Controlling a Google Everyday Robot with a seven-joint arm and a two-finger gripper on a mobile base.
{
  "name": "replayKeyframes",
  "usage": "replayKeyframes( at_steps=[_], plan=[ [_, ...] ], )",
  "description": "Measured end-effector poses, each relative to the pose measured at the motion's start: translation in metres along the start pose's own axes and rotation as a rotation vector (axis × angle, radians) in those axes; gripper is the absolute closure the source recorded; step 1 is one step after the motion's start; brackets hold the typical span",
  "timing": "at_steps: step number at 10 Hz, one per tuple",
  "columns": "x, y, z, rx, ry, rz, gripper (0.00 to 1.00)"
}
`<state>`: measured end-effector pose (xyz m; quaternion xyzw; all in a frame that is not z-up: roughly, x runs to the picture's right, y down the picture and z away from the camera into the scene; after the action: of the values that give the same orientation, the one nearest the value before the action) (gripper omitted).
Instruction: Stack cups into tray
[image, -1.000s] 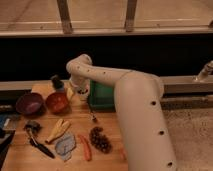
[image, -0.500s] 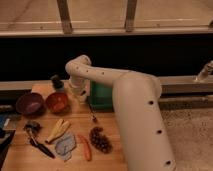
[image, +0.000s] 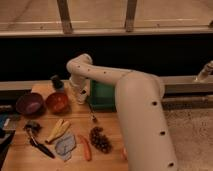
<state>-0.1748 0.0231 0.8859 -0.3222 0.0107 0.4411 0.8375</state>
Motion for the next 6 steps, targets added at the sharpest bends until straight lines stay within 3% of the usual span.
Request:
replayKeyframes(
  at_steps=[3,6],
  plan=[
    [-0.012,-0.002,-0.034,0.014,-0.06,-0.015,1.0],
    [-0.024,-0.008,-0.071,0.071,-0.114,-0.045,1.0]
  ],
)
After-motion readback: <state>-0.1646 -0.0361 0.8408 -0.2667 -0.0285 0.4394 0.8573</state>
